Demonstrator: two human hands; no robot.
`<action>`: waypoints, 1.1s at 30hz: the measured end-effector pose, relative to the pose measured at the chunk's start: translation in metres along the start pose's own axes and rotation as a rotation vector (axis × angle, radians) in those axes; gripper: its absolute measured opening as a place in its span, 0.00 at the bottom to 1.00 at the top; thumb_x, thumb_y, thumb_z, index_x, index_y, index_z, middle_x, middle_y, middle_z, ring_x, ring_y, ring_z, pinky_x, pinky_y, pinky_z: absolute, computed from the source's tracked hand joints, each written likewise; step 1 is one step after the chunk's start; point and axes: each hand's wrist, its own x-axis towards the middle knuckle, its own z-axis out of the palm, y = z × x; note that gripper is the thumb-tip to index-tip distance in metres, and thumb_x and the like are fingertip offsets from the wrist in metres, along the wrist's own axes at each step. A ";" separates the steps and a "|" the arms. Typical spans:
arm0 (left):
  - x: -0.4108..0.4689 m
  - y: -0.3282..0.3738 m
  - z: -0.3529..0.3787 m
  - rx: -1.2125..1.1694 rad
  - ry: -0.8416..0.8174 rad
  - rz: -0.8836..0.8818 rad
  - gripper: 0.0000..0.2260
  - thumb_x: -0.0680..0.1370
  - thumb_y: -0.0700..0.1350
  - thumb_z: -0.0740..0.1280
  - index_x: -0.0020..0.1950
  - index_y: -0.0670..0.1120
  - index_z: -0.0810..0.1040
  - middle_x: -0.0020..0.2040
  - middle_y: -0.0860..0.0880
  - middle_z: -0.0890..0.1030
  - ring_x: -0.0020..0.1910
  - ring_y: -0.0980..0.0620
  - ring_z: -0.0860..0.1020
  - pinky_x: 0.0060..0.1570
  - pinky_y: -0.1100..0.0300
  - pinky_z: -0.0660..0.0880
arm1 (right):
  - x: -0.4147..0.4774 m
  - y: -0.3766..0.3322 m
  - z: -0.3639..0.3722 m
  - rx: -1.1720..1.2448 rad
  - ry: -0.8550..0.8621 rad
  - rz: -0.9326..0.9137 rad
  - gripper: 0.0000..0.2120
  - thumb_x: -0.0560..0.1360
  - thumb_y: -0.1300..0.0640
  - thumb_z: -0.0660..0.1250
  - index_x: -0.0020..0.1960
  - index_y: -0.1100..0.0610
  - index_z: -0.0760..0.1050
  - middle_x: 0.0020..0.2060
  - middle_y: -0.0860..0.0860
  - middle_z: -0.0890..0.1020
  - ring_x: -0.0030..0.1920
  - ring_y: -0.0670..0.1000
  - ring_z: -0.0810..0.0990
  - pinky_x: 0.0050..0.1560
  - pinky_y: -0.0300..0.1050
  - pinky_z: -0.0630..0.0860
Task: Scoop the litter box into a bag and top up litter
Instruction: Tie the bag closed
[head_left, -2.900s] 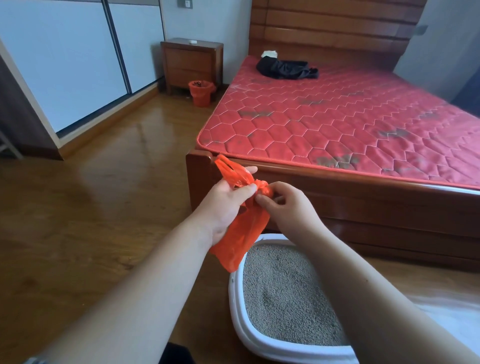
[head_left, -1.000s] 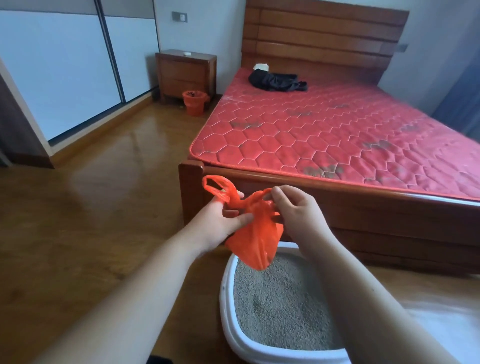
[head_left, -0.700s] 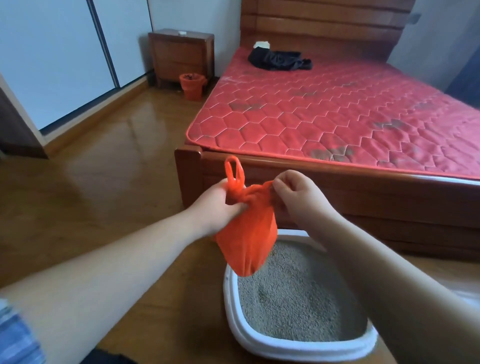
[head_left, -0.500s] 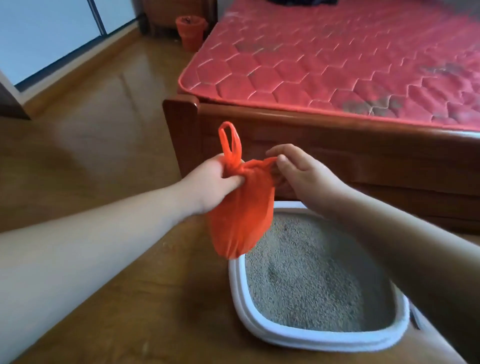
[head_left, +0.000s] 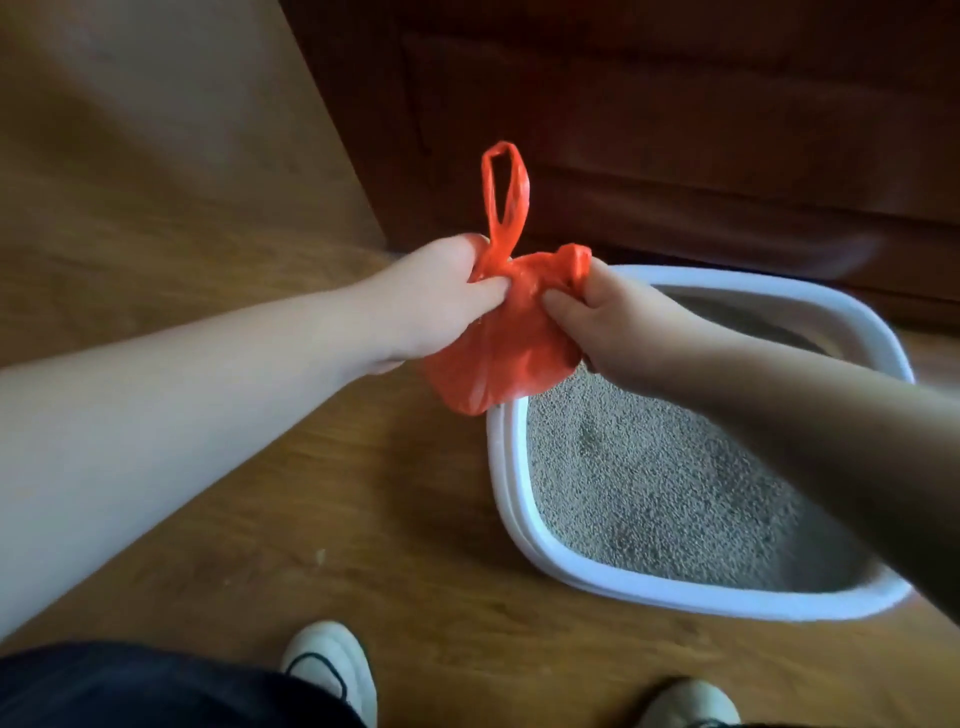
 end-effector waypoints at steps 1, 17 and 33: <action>-0.004 0.004 -0.001 0.019 -0.012 -0.025 0.07 0.81 0.46 0.64 0.55 0.47 0.79 0.50 0.48 0.84 0.51 0.50 0.81 0.58 0.48 0.75 | -0.004 -0.002 -0.001 0.010 -0.027 0.029 0.03 0.83 0.53 0.59 0.55 0.48 0.70 0.32 0.41 0.71 0.28 0.37 0.72 0.29 0.30 0.64; -0.223 0.235 -0.074 -0.308 0.029 -0.425 0.08 0.81 0.43 0.64 0.60 0.47 0.78 0.53 0.48 0.82 0.51 0.52 0.79 0.49 0.62 0.74 | -0.220 -0.201 -0.133 0.326 -0.041 0.300 0.14 0.82 0.58 0.60 0.65 0.52 0.76 0.52 0.46 0.80 0.52 0.46 0.76 0.56 0.42 0.72; -0.407 0.597 -0.293 -0.127 0.121 0.050 0.07 0.80 0.49 0.67 0.55 0.50 0.81 0.51 0.51 0.84 0.53 0.53 0.81 0.58 0.54 0.76 | -0.420 -0.476 -0.453 0.195 0.165 -0.085 0.06 0.82 0.56 0.62 0.56 0.50 0.76 0.47 0.44 0.81 0.51 0.46 0.78 0.50 0.42 0.70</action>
